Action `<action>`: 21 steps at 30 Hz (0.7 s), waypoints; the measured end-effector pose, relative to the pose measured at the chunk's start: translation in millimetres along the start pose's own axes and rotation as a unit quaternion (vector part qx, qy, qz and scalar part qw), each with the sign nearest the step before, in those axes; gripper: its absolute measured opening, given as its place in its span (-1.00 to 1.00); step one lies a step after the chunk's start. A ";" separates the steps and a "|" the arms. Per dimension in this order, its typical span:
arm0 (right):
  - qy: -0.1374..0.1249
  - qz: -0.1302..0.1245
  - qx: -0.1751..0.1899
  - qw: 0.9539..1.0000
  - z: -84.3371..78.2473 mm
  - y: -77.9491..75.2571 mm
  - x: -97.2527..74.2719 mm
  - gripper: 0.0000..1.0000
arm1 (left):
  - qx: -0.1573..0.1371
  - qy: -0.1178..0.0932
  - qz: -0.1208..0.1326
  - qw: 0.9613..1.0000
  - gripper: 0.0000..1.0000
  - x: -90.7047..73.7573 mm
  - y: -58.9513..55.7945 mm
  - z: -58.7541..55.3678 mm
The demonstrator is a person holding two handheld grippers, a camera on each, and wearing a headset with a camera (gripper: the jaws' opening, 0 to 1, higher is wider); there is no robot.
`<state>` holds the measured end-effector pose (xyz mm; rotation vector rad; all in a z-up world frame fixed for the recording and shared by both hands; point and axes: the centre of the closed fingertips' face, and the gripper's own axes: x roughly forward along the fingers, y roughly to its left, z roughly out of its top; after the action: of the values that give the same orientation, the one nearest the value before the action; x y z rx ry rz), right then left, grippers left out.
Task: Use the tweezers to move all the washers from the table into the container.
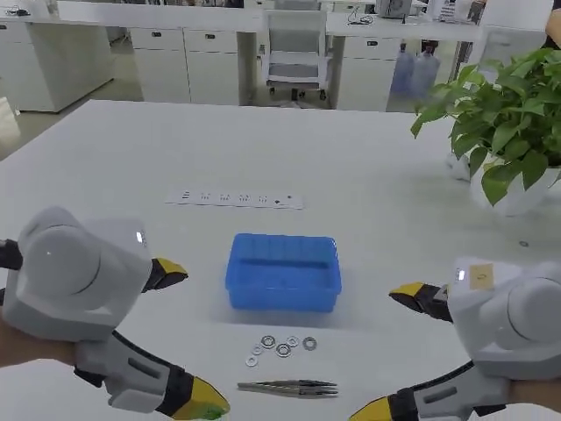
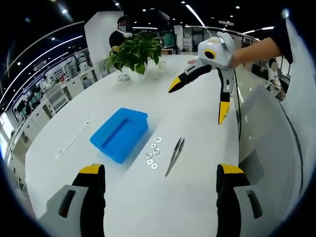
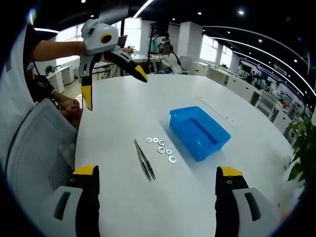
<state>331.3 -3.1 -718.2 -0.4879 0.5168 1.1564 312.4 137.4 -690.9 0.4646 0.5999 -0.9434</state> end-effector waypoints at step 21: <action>0.011 -0.002 0.000 1.000 -5.1 -5.5 5.0 0.92 | 0.008 -0.010 0.033 0.999 0.98 7.4 2.3 -7.8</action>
<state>337.3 -4.4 -724.8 -0.5032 0.5344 1.1481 315.6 138.9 -701.3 0.4844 0.5559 -0.8903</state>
